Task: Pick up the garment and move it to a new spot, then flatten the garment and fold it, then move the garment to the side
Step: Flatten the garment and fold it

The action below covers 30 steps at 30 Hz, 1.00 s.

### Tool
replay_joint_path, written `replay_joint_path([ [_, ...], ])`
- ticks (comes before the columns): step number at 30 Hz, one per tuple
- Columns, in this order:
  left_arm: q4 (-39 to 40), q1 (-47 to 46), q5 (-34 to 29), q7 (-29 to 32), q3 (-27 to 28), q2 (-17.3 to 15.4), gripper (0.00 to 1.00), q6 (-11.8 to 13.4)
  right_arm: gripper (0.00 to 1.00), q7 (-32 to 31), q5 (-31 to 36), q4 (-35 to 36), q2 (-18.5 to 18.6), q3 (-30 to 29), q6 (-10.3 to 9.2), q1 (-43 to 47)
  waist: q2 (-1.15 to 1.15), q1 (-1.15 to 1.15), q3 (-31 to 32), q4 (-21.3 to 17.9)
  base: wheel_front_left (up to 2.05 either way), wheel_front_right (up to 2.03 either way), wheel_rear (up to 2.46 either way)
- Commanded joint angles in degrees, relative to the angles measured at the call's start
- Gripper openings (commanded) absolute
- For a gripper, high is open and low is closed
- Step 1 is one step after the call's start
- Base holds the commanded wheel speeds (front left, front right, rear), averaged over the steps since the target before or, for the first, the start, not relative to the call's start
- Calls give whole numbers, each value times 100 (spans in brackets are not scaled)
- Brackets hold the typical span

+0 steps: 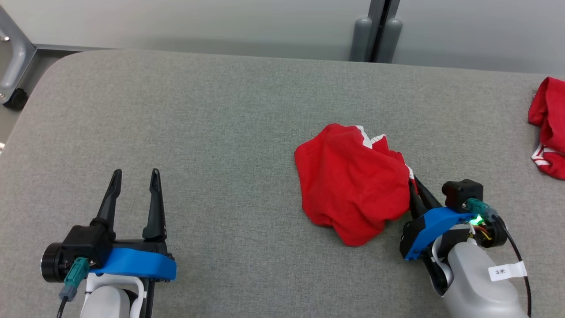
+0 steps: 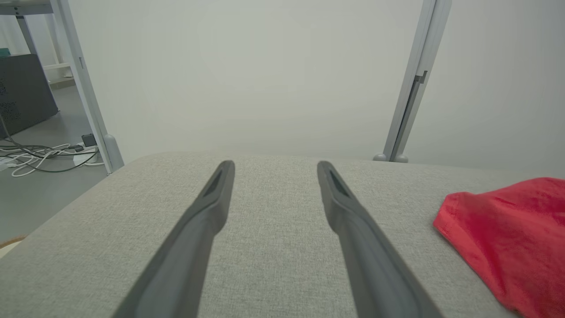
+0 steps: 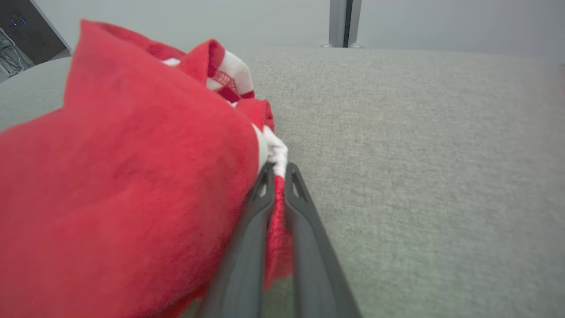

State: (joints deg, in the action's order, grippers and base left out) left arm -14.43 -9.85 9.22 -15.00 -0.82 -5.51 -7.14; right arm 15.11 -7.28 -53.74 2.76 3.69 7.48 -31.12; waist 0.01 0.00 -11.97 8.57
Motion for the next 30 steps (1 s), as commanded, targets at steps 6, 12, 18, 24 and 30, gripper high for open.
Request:
replay_joint_path([
  [6,-10,147,-31,-26,49,1,100,-48,0,2,-81,672,446,-466,2,286,-1,0,287,-216,0,0,0],
  [12,9,270,-36,-26,42,-4,100,-51,0,3,-11,1417,868,-1008,2,597,-1,0,484,-363,0,0,0],
  [18,11,328,3,-26,8,-45,100,-52,0,3,16,1913,976,-1256,3,779,-1,0,599,-407,0,0,0],
  [24,-20,350,37,-26,-69,-53,100,-52,0,3,52,2227,730,-923,2,753,-1,0,739,-304,0,0,0],
  [30,-16,356,77,-25,-67,-59,100,-53,0,4,-1,2083,399,-365,3,140,-1,0,768,-138,0,0,0],
])
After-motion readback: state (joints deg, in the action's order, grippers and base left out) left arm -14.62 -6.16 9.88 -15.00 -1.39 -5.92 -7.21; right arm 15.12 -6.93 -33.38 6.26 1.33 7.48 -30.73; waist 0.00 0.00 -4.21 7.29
